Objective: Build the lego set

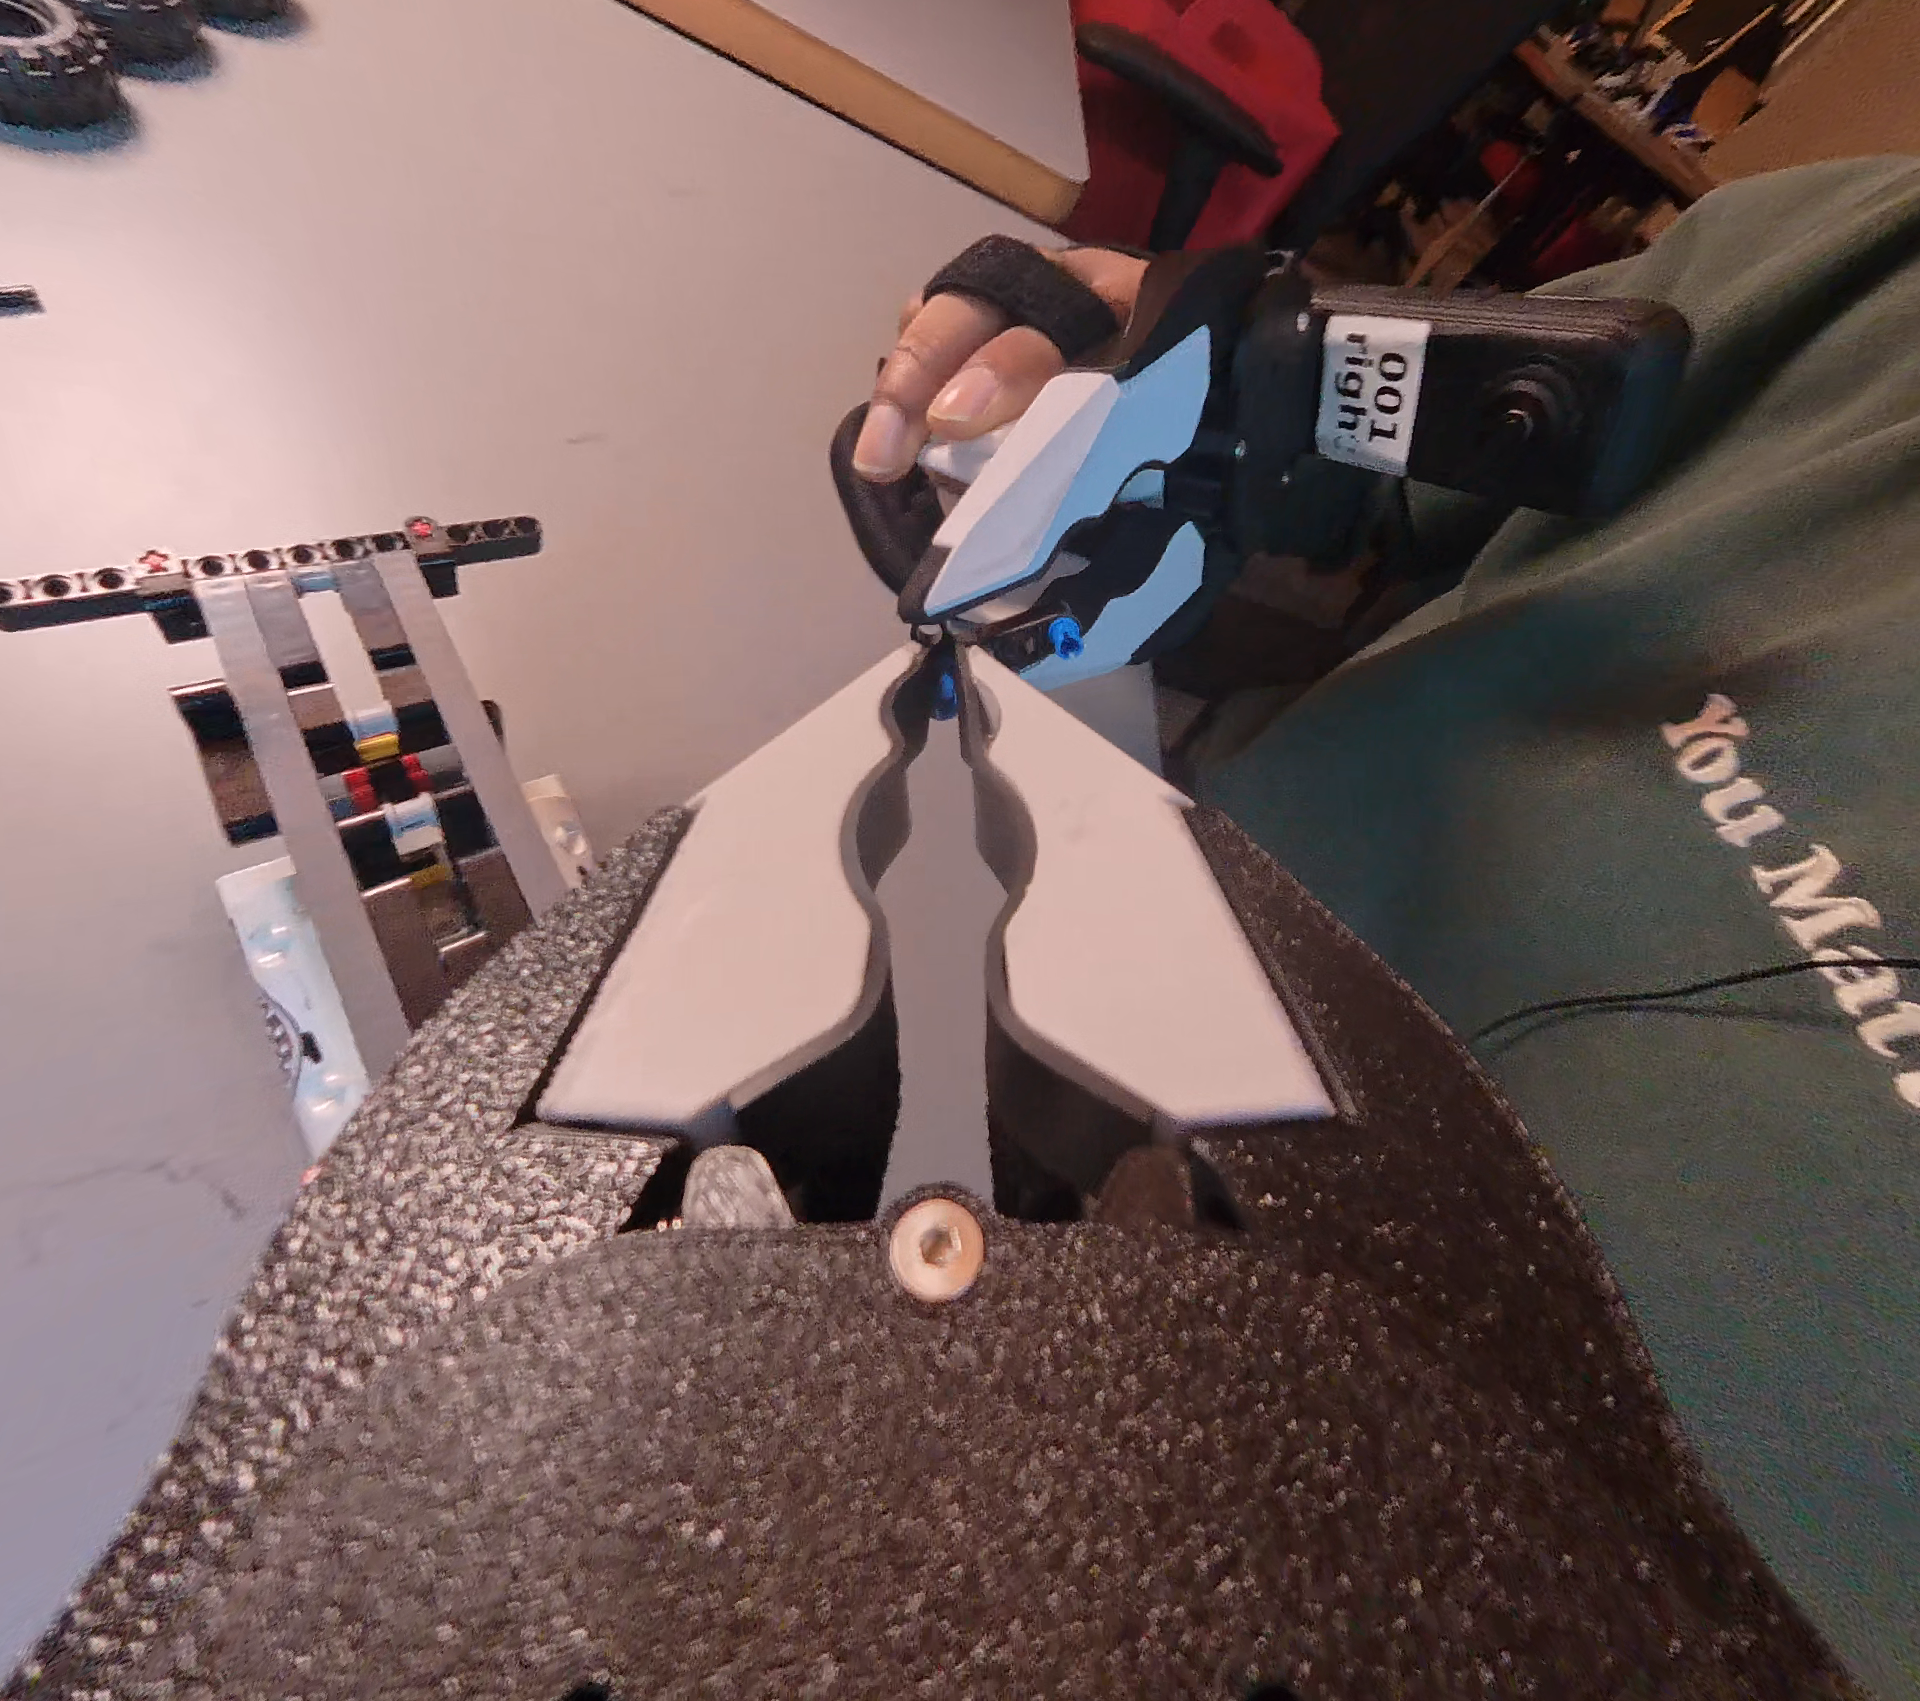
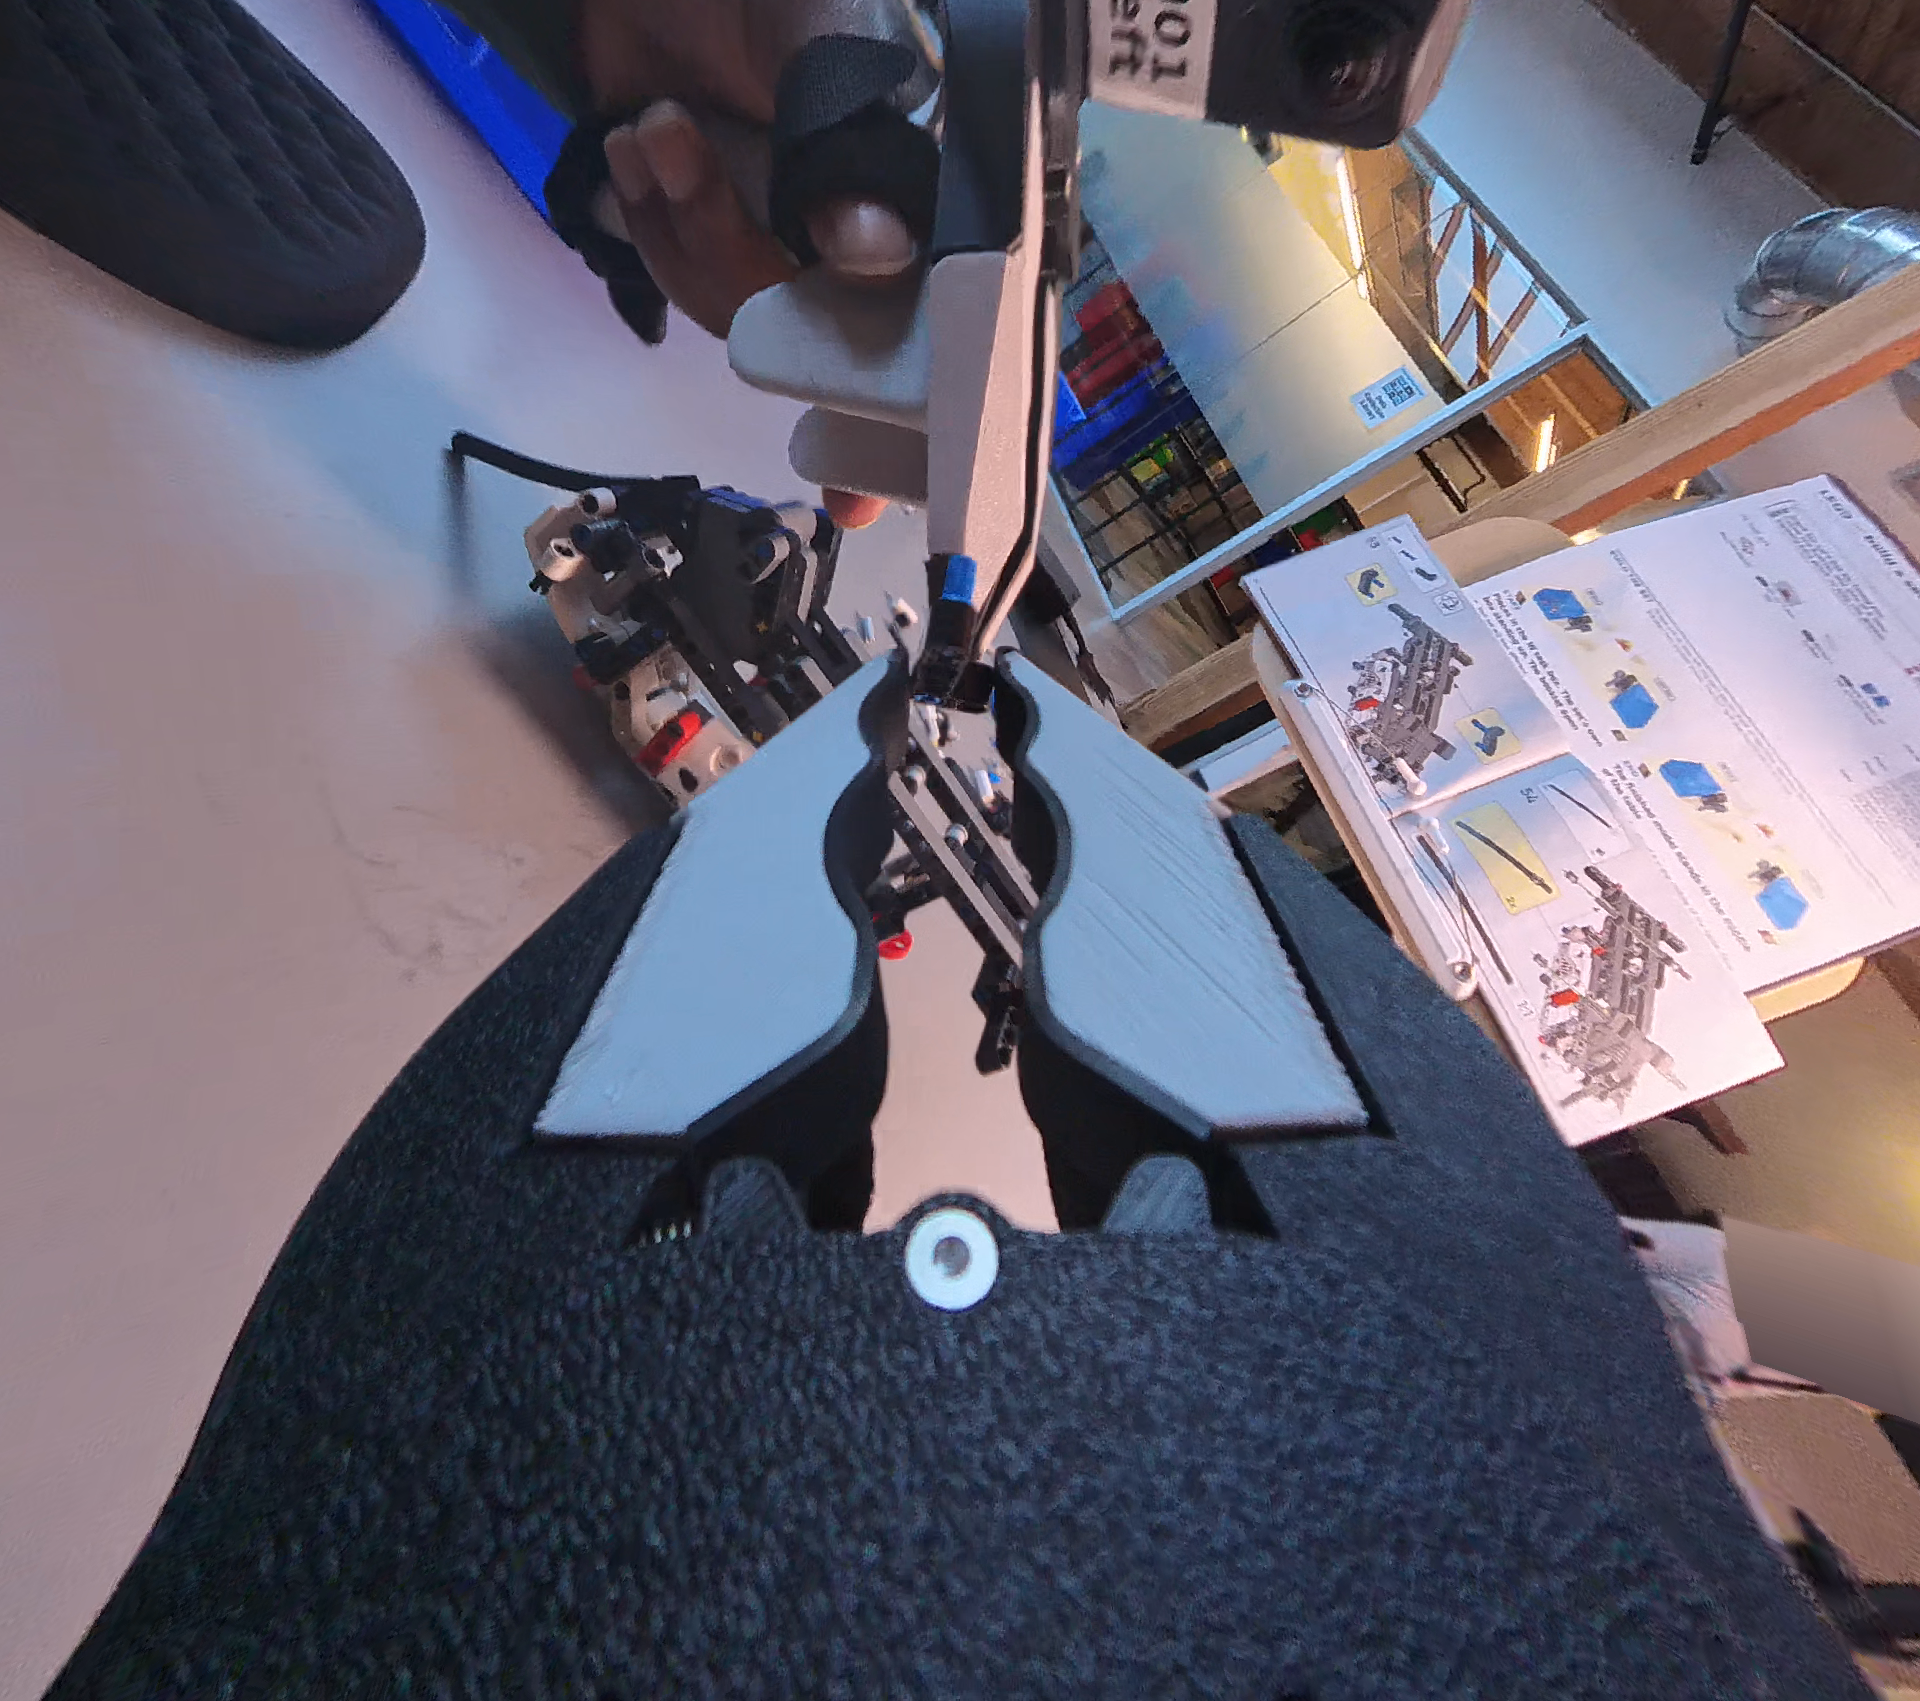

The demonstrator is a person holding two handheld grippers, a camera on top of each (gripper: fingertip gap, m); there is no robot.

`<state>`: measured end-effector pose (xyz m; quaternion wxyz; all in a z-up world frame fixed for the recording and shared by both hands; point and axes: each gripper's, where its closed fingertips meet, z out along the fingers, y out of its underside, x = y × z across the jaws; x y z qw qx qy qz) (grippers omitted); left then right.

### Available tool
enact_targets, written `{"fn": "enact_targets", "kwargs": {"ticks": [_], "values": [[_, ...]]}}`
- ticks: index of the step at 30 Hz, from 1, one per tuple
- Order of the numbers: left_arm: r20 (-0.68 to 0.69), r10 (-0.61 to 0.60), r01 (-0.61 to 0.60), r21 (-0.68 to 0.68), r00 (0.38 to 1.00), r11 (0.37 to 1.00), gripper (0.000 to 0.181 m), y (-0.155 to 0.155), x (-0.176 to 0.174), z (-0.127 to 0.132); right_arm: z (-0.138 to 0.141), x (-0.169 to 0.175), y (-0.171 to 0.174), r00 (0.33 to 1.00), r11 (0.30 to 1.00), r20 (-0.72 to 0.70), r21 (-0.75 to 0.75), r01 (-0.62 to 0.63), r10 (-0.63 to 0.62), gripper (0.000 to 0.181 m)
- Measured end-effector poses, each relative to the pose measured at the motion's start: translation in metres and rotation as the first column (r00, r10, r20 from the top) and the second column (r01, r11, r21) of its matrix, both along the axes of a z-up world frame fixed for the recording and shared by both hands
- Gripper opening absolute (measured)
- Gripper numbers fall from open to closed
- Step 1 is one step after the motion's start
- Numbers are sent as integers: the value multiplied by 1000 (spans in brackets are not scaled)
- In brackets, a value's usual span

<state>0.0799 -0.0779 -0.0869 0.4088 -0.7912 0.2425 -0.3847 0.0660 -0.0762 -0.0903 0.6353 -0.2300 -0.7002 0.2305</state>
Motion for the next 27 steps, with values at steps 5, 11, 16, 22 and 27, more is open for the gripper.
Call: {"fn": "enact_targets", "kwargs": {"ticks": [5, 11, 16, 22, 27], "values": [[234, -94, 94, 12, 968, 995, 3, -9, 6, 26, 26, 7, -9, 991, 985, -110, -140, -97, 82, 15], [359, -133, 128, 39, 924, 991, 3, -9, 5, 42, 45, 13, -17, 976, 987, -181, -87, -138, 121, 11], [368, -147, 138, 50, 918, 989, 2, -9, 6, 43, 46, 11, -16, 979, 986, -158, -81, -146, 132, 6], [150, -4, 0, 29, 989, 1000, 23, 13, -17, 18, 26, 2, 3, 997, 998, -42, 9, -58, 59, 6], [-350, 183, -203, -19, 919, 979, 65, 39, -75, -38, -38, -17, 53, 980, 955, 107, 267, 132, -165, 6]]}}
